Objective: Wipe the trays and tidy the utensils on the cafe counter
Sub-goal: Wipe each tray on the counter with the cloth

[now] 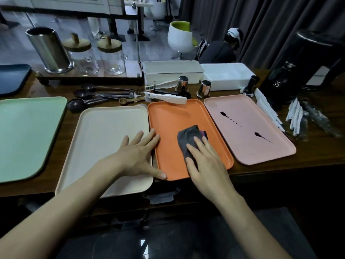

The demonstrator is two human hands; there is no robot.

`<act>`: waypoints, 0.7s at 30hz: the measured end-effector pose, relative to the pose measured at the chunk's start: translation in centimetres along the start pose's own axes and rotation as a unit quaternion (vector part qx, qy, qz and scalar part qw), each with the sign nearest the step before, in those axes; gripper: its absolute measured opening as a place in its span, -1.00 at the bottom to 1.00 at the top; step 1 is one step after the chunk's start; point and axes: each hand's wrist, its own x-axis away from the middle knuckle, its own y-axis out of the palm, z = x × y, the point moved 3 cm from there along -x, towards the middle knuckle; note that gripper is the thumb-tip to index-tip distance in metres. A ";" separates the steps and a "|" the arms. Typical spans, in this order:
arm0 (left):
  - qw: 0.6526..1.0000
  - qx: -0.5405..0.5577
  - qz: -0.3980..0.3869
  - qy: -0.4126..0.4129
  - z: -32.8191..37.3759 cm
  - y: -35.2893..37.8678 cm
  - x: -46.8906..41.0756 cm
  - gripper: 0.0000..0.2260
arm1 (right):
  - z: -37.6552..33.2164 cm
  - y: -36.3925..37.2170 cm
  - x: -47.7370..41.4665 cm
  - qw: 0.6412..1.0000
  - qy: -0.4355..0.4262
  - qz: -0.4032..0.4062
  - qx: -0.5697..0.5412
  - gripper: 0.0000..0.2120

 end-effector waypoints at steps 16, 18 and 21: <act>1.000 0.010 -0.007 0.005 -0.5 0.3 -0.8 0.31 | 1.6 -0.6 2.7 0.999 0.015 -0.004 0.049 -0.59; 1.000 0.003 -0.008 0.005 -0.5 0.3 -0.8 0.28 | 3.2 -2.1 2.0 0.997 0.060 -0.024 0.043 -0.63; 1.000 0.005 -0.017 -0.006 -0.1 0.2 -0.9 0.29 | 3.9 -2.9 0.6 0.996 0.068 -0.034 0.046 -0.69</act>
